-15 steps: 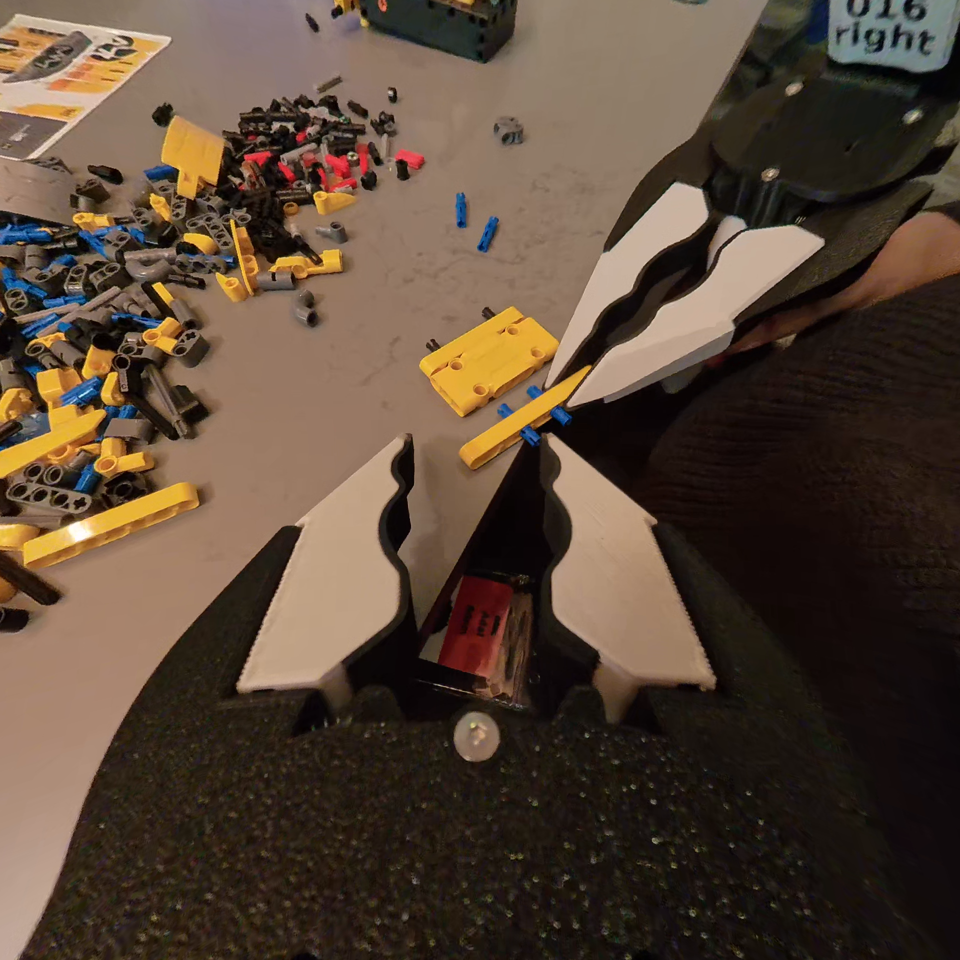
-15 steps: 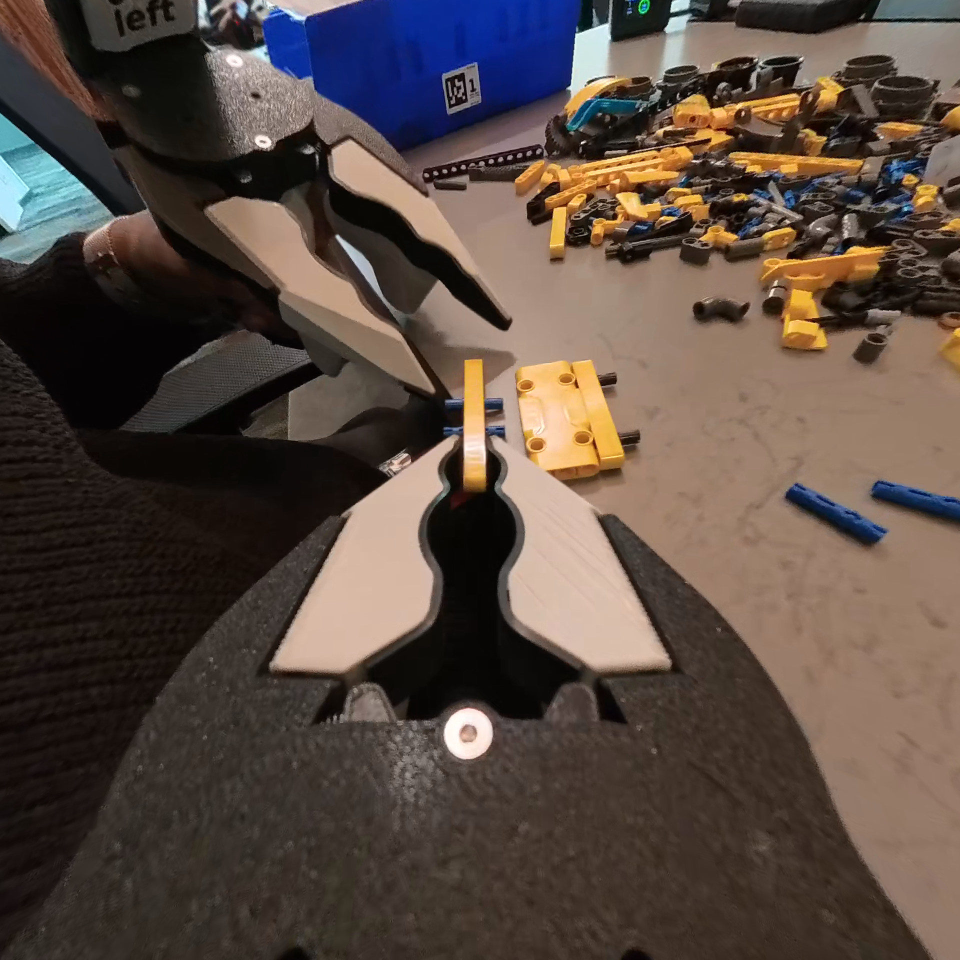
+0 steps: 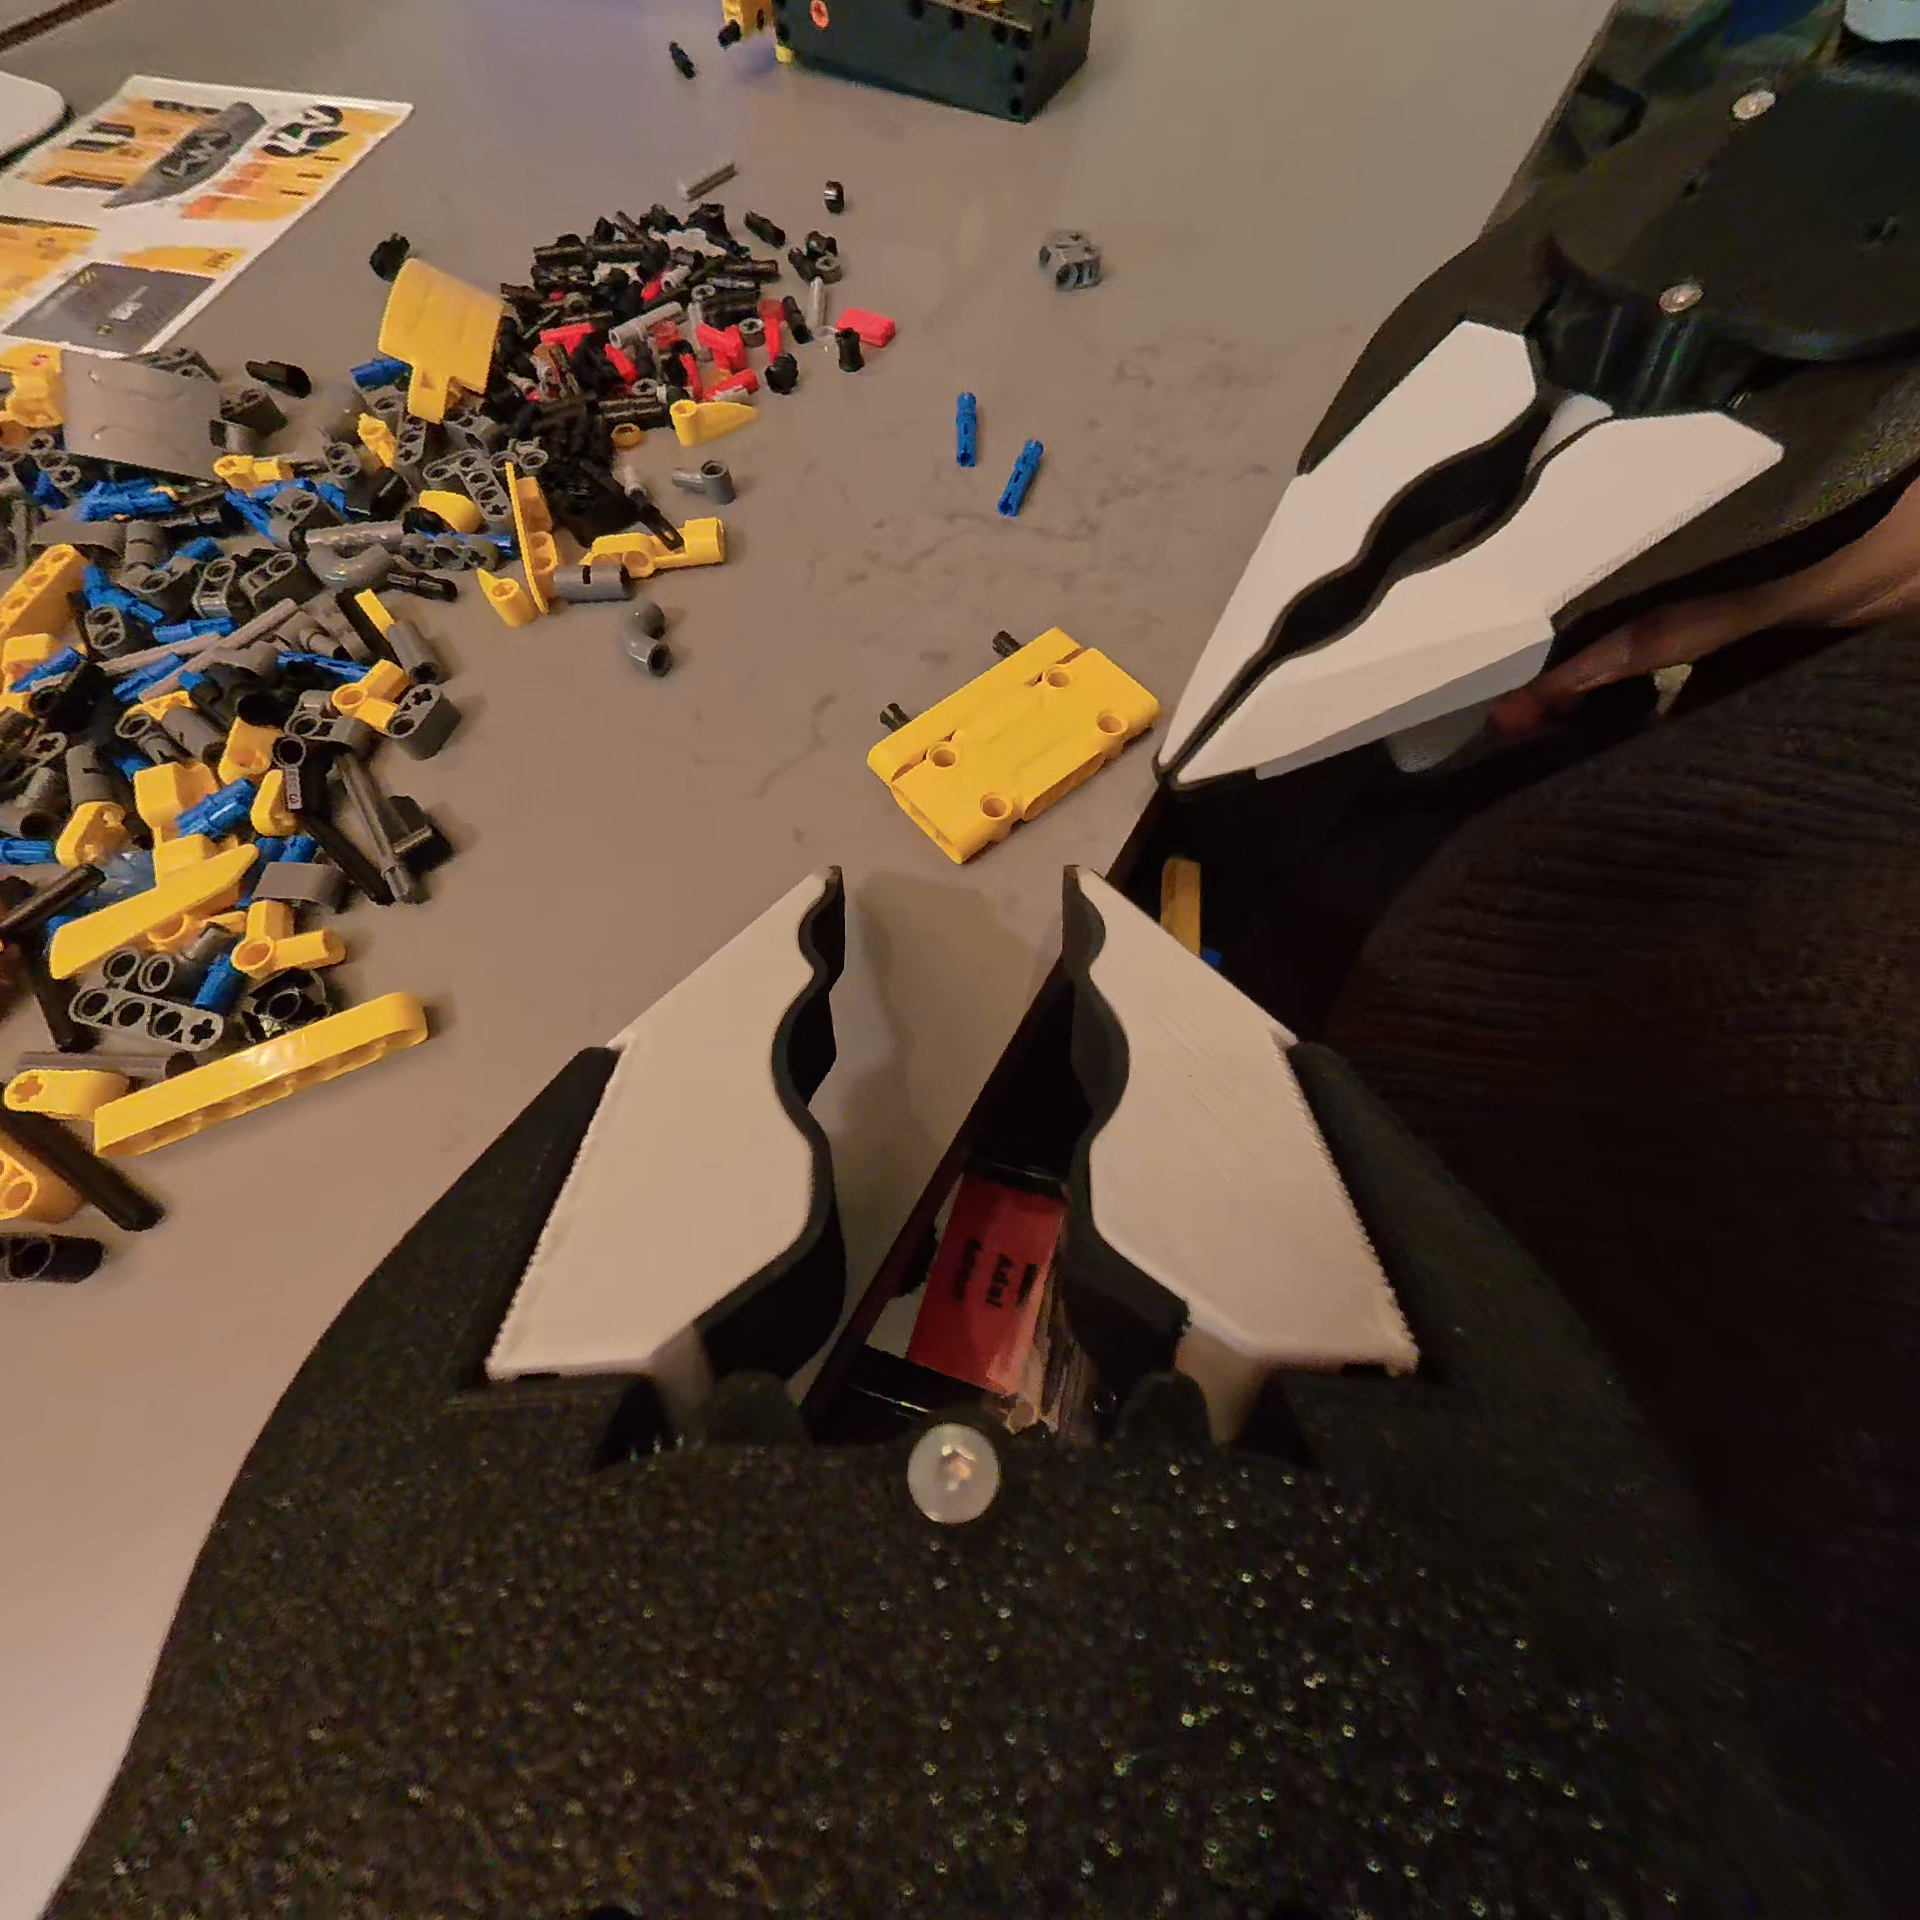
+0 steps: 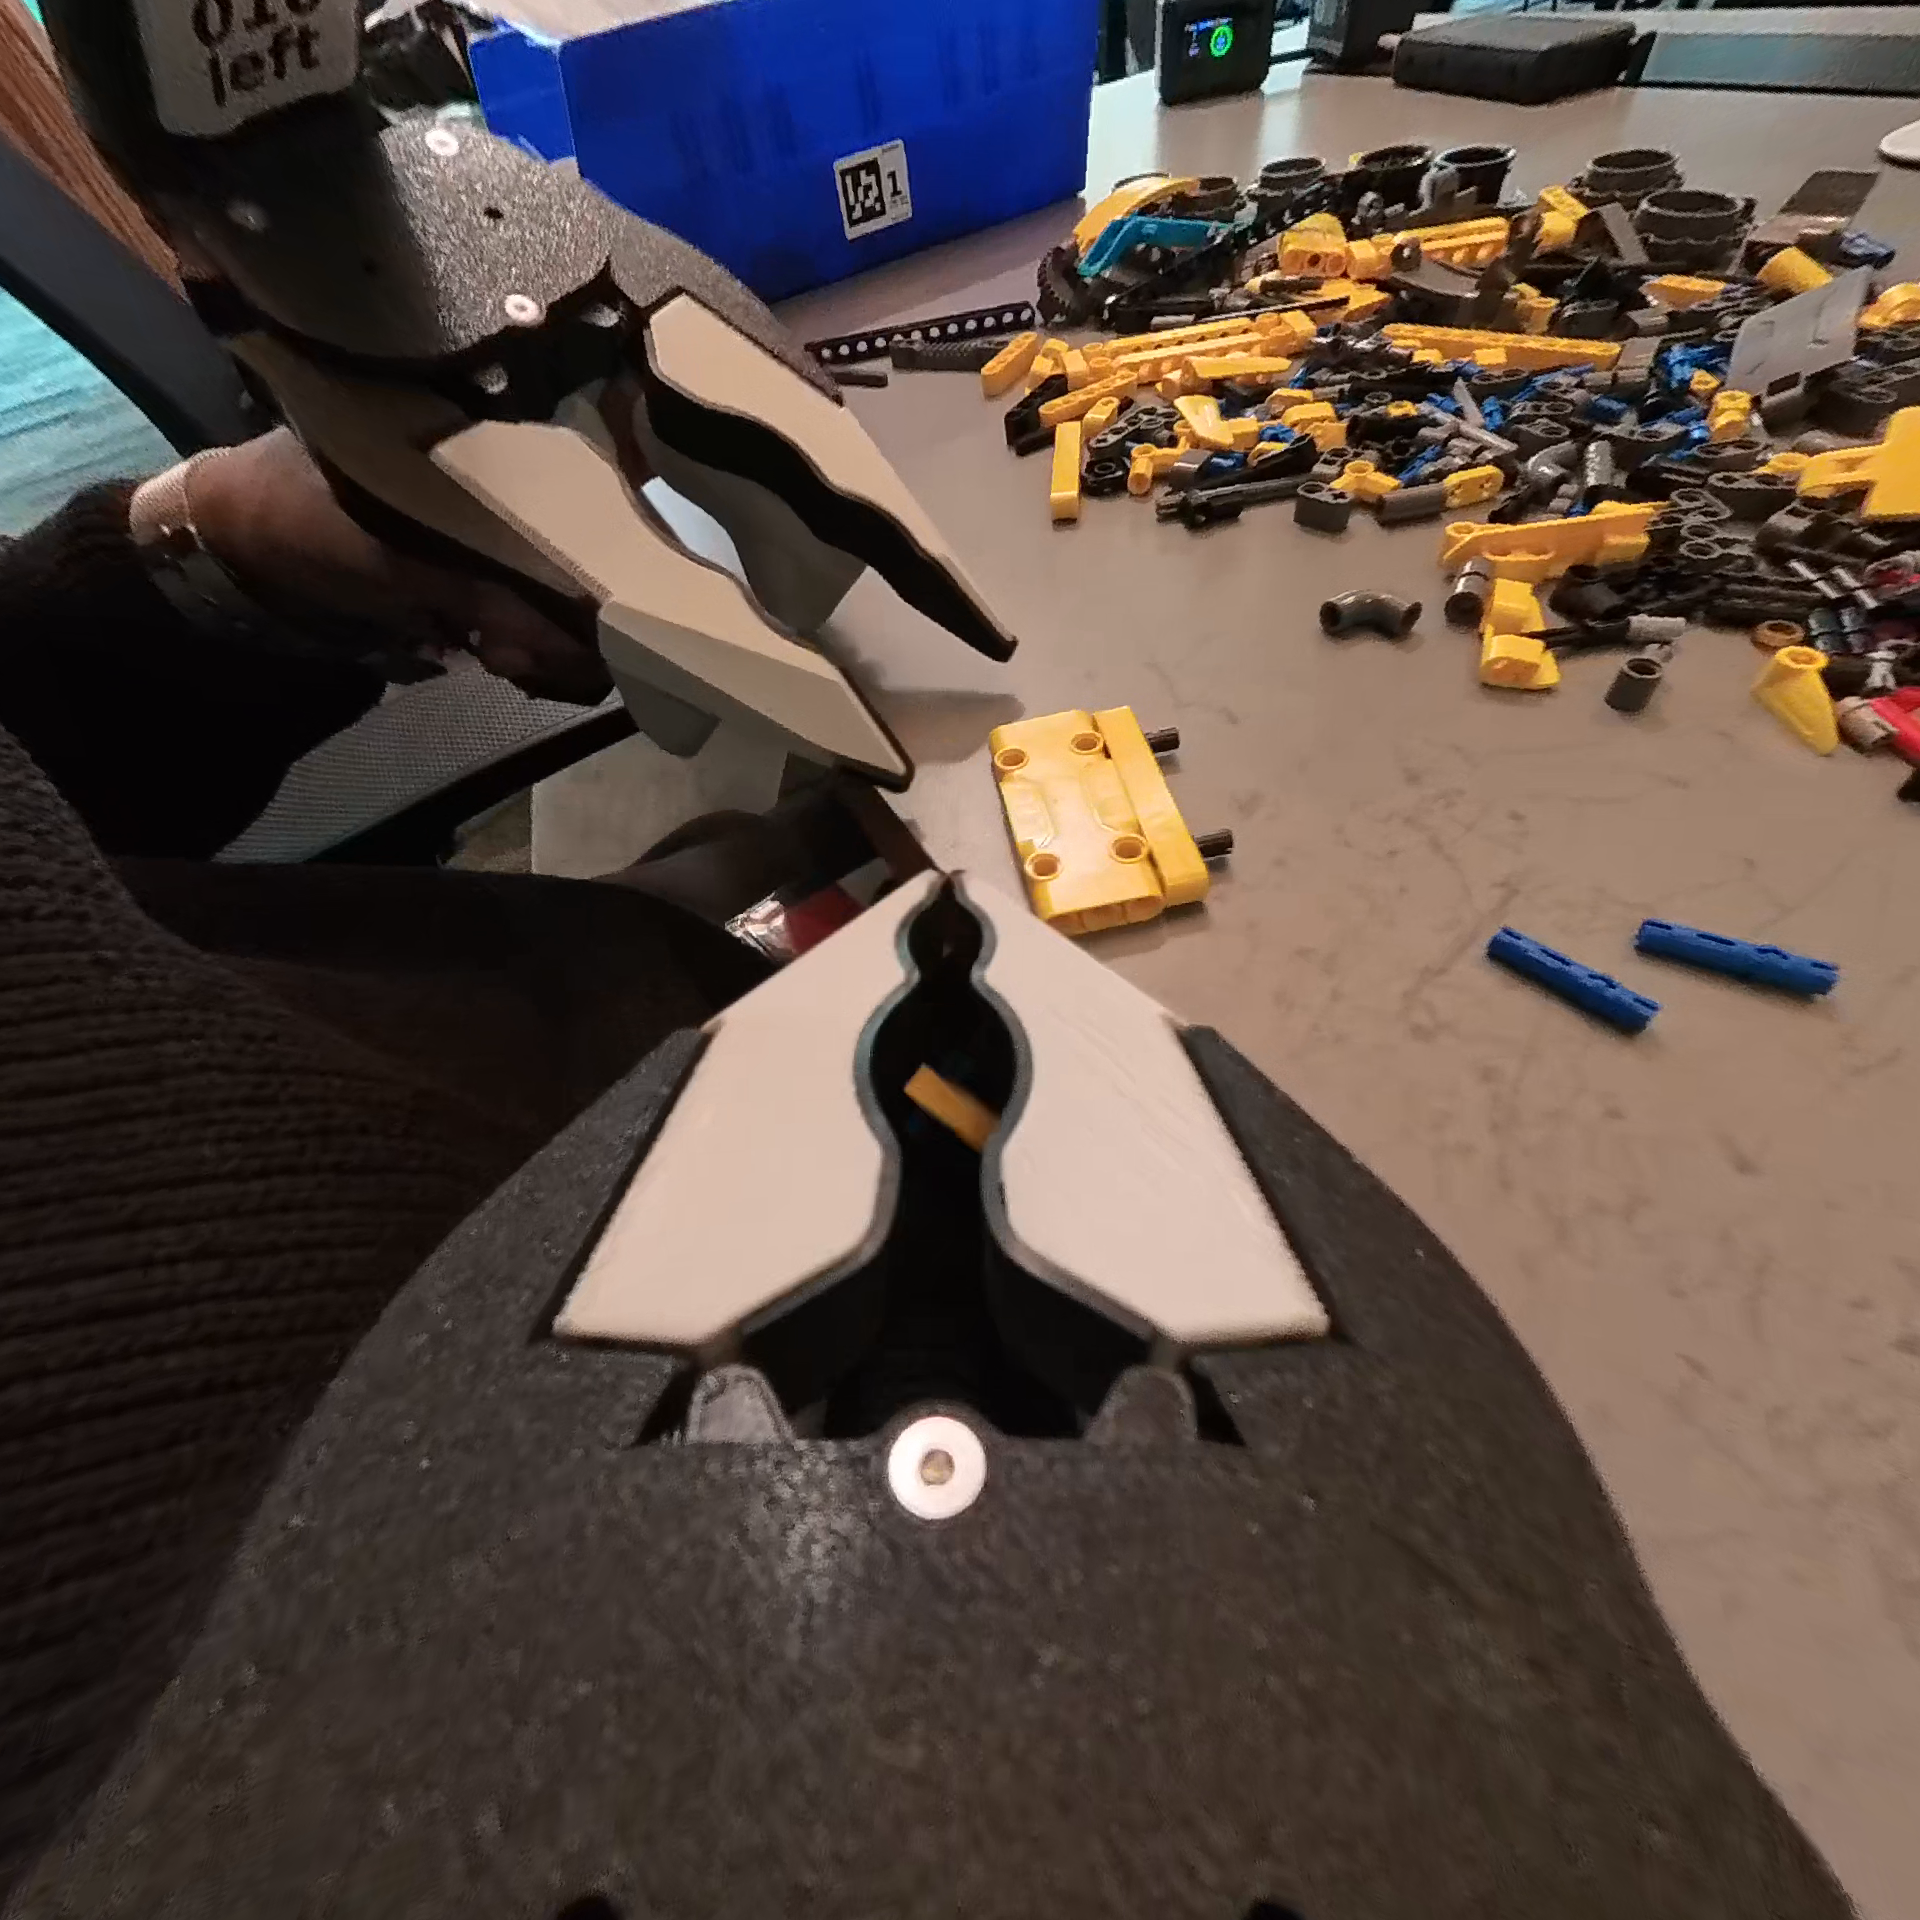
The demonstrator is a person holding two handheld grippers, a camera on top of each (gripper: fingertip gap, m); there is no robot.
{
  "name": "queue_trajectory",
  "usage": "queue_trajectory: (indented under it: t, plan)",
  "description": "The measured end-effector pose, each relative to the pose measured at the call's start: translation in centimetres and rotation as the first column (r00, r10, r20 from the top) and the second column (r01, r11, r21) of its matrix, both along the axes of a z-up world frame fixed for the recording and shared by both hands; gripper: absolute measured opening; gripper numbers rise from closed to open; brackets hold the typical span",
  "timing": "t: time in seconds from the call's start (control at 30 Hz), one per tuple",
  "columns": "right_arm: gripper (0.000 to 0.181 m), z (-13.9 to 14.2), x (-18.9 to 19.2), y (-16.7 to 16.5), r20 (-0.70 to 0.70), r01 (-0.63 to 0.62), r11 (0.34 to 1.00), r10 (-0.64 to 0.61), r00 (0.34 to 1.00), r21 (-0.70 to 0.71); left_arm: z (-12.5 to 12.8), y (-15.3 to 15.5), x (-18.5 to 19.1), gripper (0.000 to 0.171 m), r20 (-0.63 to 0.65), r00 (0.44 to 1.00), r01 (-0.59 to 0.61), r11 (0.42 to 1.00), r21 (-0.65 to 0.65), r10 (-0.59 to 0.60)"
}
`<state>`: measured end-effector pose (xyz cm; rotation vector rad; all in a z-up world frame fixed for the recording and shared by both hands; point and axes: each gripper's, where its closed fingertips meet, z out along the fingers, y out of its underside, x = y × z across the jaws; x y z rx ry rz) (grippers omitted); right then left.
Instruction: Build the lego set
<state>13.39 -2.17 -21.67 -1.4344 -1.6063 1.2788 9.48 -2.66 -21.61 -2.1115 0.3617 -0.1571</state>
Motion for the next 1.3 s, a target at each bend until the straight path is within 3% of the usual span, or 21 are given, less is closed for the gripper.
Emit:
queue_trajectory:
  t: [0.17, 0.3, 0.47, 0.6, 0.8, 0.93, 1.1, 1.3]
  plan:
    - [0.001, -0.5, 1.1, -1.1, 0.018, -0.074, 0.996, 0.073, 0.997, 0.053, 0.0, -0.3, -0.1, 0.039, -0.001, 1.0, 0.003, 1.0, -0.003, -0.003]
    - [0.002, -3.2, 2.9, -0.8, 0.113, -0.095, 0.985, 0.079, 0.99, 0.144, 0.5, -0.4, -0.3, 0.037, 0.041, 0.999, -0.008, 1.0, 0.015, 0.007]
    - [0.008, -5.3, 4.9, -0.5, 0.192, -0.079, 0.995, 0.067, 0.979, 0.055, 2.0, -0.1, -0.4, 0.036, 0.067, 0.997, -0.046, 0.995, 0.094, 0.04]
    - [0.017, -8.9, 6.0, -1.1, 0.334, -0.109, 0.994, 0.094, 0.938, 0.029, 3.3, -0.4, -0.3, 0.036, 0.065, 0.993, -0.106, 0.977, 0.185, 0.095]
    - [0.025, -12.1, 6.8, -3.3, 0.479, -0.12, 0.993, 0.11, 0.871, -0.01, 2.7, -2.8, 1.9, 0.036, 0.115, 0.986, -0.144, 0.972, 0.185, 0.124]
    - [0.021, -12.4, 8.2, -5.6, 0.505, -0.129, 0.99, 0.137, 0.852, -0.052, 1.8, -5.1, 3.5, 0.037, 0.093, 0.985, -0.159, 0.972, 0.173, 0.145]
    - [0.0, -10.8, 9.7, -7.9, 0.423, -0.133, 0.987, 0.159, 0.892, -0.091, 1.1, -7.6, 5.1, 0.037, 0.092, 0.981, -0.183, 0.968, 0.171, 0.169]
    - [0.007, -11.6, 10.7, -9.3, 0.46, -0.185, 0.982, 0.182, 0.869, -0.039, 0.3, -8.8, 6.2, 0.037, 0.132, 0.976, -0.191, 0.973, 0.127, 0.174]
